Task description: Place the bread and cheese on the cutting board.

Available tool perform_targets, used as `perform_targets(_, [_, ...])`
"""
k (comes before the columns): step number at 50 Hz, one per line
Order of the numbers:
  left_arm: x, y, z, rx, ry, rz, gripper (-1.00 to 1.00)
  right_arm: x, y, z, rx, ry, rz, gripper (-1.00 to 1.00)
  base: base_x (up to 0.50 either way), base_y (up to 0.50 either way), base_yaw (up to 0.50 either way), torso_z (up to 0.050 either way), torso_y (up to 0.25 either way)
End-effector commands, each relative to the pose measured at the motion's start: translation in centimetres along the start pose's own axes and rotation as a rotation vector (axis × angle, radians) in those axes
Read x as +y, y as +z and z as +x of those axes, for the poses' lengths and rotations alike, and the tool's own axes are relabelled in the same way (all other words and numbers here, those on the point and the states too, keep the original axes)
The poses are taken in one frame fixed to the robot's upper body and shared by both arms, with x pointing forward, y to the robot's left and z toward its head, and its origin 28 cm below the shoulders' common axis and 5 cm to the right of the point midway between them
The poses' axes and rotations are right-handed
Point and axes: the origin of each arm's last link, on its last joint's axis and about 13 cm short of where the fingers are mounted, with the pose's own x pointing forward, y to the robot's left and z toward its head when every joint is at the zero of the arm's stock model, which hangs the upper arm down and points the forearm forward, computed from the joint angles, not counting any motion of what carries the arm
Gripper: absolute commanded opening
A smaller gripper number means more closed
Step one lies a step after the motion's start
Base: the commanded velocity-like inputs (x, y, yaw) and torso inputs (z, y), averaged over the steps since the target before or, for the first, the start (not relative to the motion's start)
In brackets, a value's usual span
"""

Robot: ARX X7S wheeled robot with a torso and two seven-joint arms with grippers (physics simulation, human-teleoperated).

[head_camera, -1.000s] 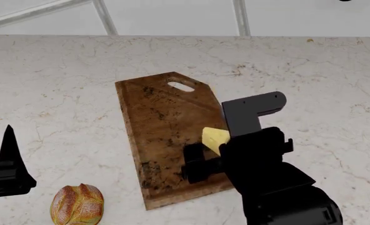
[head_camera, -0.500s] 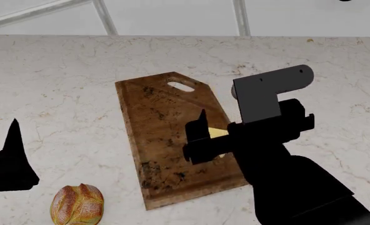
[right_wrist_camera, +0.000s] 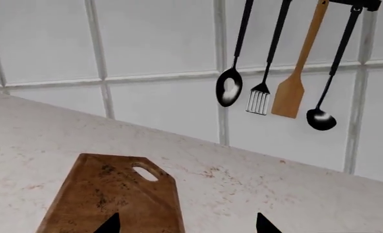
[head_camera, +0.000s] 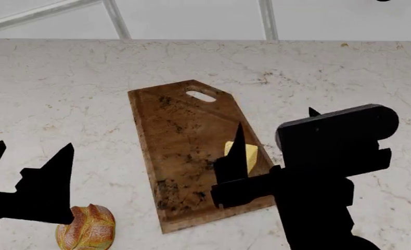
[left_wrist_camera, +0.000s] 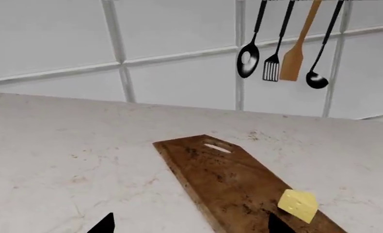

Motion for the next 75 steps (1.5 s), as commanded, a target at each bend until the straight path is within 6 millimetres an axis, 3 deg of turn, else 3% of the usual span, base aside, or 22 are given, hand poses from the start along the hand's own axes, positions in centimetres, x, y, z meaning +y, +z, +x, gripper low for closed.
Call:
perform_targets(1, [-0.6, 0.2, -1.1, 0.069, -0.096, 0.014, 1.00, 0.3, -0.1, -1.8, -0.058, -0.026, 0.003, 1.00, 0.00, 0.00, 0.00, 0.000, 0.000])
perform_targets(13, [-0.5, -0.3, -0.8, 0.138, -0.063, 0.034, 1.00, 0.8, -0.5, -2.7, -0.082, -0.018, 0.007, 1.00, 0.00, 0.00, 0.00, 0.000, 0.000])
perform_targets(35, [-1.1, 1.0, -2.2, 0.226, -0.134, 0.071, 1.00, 1.2, -1.7, -1.9, -0.041, 0.002, 0.015, 1.00, 0.00, 0.00, 0.00, 0.000, 0.000])
perform_targets(75, [0.1, -1.9, -0.4, 0.286, -0.058, 0.093, 1.00, 1.6, -1.9, -1.7, -0.031, 0.025, 0.013, 1.00, 0.00, 0.00, 0.00, 0.000, 0.000])
